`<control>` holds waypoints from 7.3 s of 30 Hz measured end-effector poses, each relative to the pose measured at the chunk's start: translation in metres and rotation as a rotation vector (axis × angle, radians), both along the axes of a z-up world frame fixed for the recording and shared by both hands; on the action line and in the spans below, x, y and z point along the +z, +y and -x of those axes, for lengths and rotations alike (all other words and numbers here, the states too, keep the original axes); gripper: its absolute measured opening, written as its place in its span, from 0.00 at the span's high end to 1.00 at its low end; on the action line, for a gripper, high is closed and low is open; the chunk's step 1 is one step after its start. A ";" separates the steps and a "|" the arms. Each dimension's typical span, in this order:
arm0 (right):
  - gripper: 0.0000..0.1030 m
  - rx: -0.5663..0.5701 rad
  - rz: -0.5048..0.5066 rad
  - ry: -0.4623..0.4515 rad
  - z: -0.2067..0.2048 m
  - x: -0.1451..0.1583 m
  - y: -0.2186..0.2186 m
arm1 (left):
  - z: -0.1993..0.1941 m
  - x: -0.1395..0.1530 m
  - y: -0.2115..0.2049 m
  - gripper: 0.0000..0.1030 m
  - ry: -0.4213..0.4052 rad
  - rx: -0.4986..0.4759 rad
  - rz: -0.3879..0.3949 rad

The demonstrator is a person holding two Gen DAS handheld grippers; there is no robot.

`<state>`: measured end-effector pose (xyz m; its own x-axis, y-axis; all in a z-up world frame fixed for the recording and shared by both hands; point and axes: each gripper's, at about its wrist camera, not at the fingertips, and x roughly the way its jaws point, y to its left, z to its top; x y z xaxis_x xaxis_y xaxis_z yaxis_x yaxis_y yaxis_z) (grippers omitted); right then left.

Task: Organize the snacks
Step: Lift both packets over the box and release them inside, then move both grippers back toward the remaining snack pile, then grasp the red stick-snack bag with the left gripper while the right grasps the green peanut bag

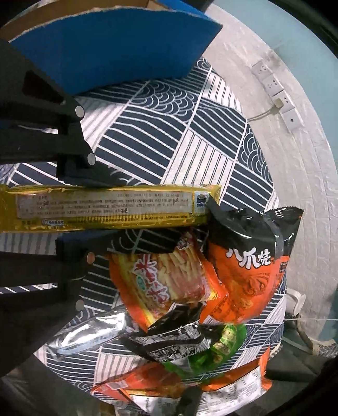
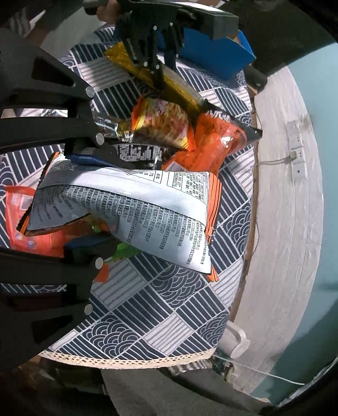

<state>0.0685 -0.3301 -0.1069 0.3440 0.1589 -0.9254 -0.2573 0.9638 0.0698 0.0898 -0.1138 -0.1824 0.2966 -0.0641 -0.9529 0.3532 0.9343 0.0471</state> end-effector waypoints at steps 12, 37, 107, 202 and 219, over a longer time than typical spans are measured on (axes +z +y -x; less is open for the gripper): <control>0.60 0.038 -0.012 -0.052 0.007 0.033 0.022 | 0.025 0.053 0.023 0.73 -0.113 0.012 -0.002; 0.60 0.174 -0.023 -0.122 0.011 0.084 0.113 | 0.063 0.140 0.119 0.73 -0.315 0.106 0.016; 0.35 0.355 -0.099 0.011 -0.026 0.069 0.320 | 0.056 0.101 0.280 0.35 -0.275 0.335 -0.021; 0.68 -0.137 -0.001 0.058 -0.039 -0.044 -0.051 | -0.030 0.012 -0.045 0.21 0.053 0.021 0.188; 0.68 -0.161 -0.041 0.047 -0.025 -0.026 -0.062 | -0.047 -0.024 -0.049 0.53 0.148 0.068 0.243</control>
